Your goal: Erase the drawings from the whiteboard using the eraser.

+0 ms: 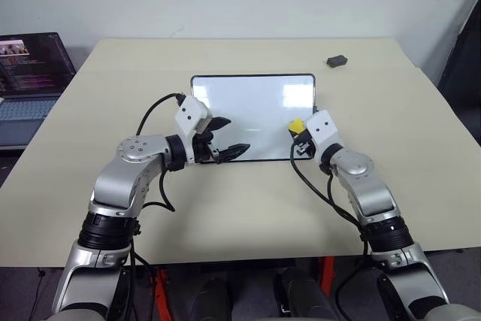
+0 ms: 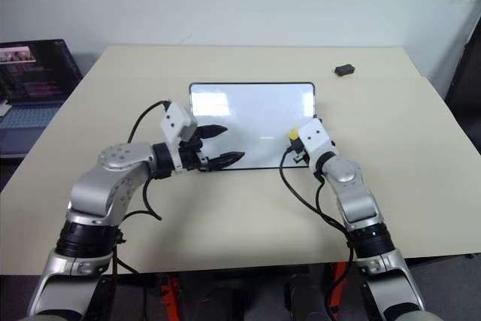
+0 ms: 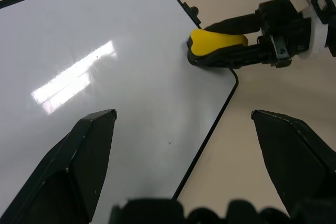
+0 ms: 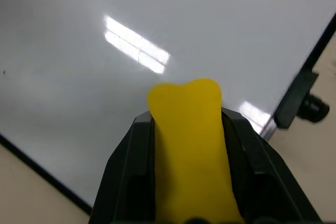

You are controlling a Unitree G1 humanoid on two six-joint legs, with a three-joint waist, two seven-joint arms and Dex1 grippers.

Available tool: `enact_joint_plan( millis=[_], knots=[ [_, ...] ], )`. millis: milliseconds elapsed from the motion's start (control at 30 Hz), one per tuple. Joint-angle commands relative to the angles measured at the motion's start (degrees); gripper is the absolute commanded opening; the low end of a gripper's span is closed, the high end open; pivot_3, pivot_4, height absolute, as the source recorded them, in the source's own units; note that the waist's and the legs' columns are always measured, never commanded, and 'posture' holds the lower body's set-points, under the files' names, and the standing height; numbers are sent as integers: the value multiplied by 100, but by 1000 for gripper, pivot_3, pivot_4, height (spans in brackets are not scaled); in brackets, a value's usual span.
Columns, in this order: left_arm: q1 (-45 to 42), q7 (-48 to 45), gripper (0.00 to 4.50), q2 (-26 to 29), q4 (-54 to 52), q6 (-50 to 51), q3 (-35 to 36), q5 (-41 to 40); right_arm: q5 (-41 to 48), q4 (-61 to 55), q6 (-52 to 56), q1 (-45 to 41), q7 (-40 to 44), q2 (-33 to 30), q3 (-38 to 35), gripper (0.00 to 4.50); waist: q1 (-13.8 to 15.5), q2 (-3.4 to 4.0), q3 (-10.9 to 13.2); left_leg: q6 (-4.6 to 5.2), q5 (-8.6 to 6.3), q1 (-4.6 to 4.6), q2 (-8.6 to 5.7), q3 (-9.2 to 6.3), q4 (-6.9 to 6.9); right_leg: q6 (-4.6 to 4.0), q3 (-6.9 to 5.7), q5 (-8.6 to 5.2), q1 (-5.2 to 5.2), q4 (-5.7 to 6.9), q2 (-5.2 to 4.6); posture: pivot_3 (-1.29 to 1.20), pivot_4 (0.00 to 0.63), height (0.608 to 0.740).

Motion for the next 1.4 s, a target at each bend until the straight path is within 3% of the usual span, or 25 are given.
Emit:
enact_joint_plan(
  millis=[33,167,300,433,567,833,1233,1400],
  knots=[
    [59,31,4500,33,-323,-17,124,-100,501,-780,94,9,183,175,-217,1308,10,1,0,-1,-1,-10,0,-3,0,-1,-1,0,-7,-1,0,0,150,740],
    [159,65,4500,44,-458,8,159,-125,849,-1603,222,265,201,113,-542,1308,54,1,1,-6,-5,-35,-1,-7,-2,-22,-5,13,-26,-5,-22,0,150,740],
    [63,41,4500,-41,-554,59,103,-194,1104,-2310,693,796,-43,-198,-1332,1308,174,1,0,-7,-6,-78,-13,-12,3,-24,-15,15,-55,-9,-37,0,150,740],
    [-173,-210,4500,-153,-498,13,-176,-238,1138,-2750,1279,1750,-62,-660,-1827,1308,214,0,0,-6,-5,-83,-26,-11,7,-21,-20,13,-52,-13,-47,0,150,740],
    [-470,-722,4500,-255,-346,-105,-580,-277,1159,-2821,1724,2271,-347,-622,-2010,1308,155,2,1,-5,-4,-79,-24,2,7,-2,-17,2,-54,-4,-42,0,150,740],
    [-895,-1909,4500,-418,-155,-531,-1497,-171,1059,-1758,1606,1761,-966,-296,-1920,1308,28,5,2,-4,-3,-45,-12,41,5,1,16,-1,-52,14,21,0,150,740],
    [-1041,-2131,4500,-651,219,-926,-1762,124,1388,-785,1651,1140,-1329,-140,-2385,1308,70,6,2,-3,-3,-60,-3,47,5,-2,17,-1,-55,6,23,0,150,740],
    [-922,-2071,4500,-678,192,-904,-1714,183,1554,-899,1636,1182,-1291,-124,-2416,2956,68,7,1,-3,-3,-56,-4,48,7,-2,17,-1,-54,12,24,0,150,740]
  ],
)
